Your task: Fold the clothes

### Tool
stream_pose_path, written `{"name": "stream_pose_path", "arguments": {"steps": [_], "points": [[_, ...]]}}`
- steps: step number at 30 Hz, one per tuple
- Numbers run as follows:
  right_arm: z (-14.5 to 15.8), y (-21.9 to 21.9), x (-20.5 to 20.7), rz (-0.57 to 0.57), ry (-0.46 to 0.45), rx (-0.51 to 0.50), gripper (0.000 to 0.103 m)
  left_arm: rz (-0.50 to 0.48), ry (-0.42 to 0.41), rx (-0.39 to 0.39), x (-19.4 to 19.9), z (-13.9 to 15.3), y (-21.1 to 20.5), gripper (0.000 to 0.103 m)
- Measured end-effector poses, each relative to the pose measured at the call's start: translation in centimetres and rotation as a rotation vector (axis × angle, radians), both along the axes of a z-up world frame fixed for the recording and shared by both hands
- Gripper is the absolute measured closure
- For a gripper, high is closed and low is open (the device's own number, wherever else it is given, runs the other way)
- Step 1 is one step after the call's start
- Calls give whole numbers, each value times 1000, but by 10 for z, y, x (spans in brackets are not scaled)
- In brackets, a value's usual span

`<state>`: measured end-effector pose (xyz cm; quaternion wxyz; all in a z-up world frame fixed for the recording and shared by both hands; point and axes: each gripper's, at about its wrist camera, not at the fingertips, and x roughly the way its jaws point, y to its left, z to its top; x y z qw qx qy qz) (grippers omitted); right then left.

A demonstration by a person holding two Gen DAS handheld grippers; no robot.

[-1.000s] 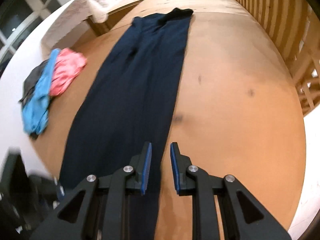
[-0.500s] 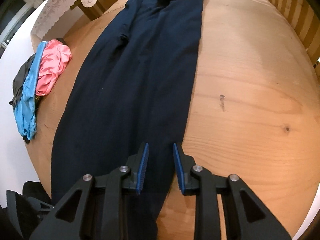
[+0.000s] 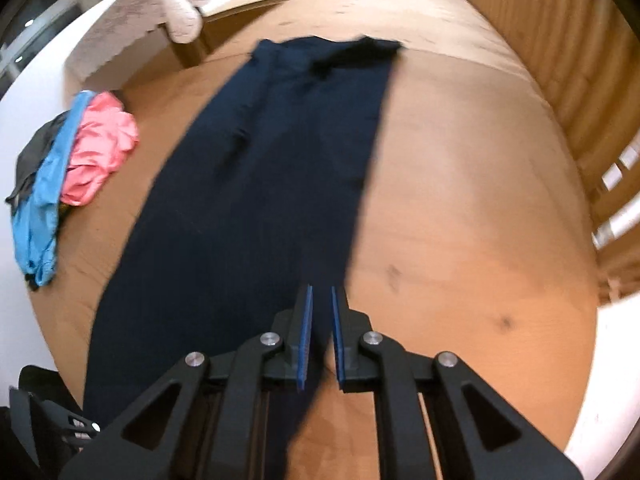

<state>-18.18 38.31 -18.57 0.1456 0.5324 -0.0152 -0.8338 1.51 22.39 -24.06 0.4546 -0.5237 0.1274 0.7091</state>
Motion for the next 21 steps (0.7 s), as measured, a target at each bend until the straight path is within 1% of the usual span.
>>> {"name": "stream_pose_path", "arguments": {"steps": [2,3,4,5,6,7,8,10,12,13,14,16,17,18,19,20,21], "points": [[-11,-9,-16,31,-25,-28,93,-1,6,0,1,0,1,96],[-18,-9,-22,42,-51,-23,93,5,-2,6,1,-1,1,96],[-28,-12,-31,51,-74,20,93,7,-5,9,0,-1,1,96],[-36,-13,-41,57,-81,98,100,7,-7,12,0,-1,0,96],[-38,-9,-47,47,-75,159,103,4,-5,15,1,-1,-2,96],[-36,-4,-54,27,-69,192,103,2,-4,18,1,-1,-6,96],[-33,3,-61,3,-62,195,102,0,-5,21,1,-2,-6,93],[-23,18,-75,-44,-46,127,102,-1,-17,29,-1,-1,-6,94],[-17,16,-90,-26,-18,46,102,25,-60,50,-10,4,-5,95],[-16,12,-96,-11,-10,23,102,38,-82,60,-15,7,-4,97],[-21,6,-102,5,-18,22,102,47,-94,77,-21,13,-3,97],[-33,-5,-116,32,-45,40,102,46,-79,131,-43,36,1,97],[-37,-7,-121,38,-50,52,102,40,-48,137,-61,45,7,97],[-39,-7,-125,41,-52,49,102,34,-4,130,-85,51,15,95],[-37,-4,-127,33,-47,26,102,29,39,123,-110,57,23,94],[-34,1,-130,23,-40,2,102,23,82,115,-135,63,32,97],[-32,5,-134,14,-30,-10,102,21,117,109,-160,67,40,97]]}}
